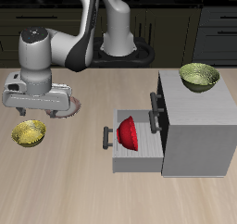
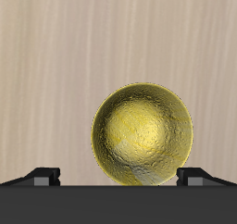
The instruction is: Place the yellow bowl on the plate
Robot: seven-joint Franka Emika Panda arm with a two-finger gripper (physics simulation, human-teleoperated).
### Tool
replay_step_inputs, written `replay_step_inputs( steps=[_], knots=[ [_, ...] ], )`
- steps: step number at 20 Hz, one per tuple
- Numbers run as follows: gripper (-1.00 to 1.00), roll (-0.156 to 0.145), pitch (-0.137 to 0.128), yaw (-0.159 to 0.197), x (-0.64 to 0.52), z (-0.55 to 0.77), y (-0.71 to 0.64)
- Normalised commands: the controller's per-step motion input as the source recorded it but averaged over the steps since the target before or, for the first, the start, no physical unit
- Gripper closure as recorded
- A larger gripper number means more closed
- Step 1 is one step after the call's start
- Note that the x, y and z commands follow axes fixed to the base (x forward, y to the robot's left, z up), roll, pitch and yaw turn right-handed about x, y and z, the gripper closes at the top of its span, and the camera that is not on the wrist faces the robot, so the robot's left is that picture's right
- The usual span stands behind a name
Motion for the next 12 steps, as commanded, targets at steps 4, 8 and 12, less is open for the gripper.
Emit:
replay_step_inputs(
  steps=[4,8,12],
  knots=[
    [-1.0,0.002,0.043,-0.004,-0.05,-0.33,0.01],
    [-1.0,0.004,0.034,0.001,-0.05,-0.26,0.0],
    [-1.0,0.009,0.025,-0.005,-0.04,-0.19,0.06]
  ],
)
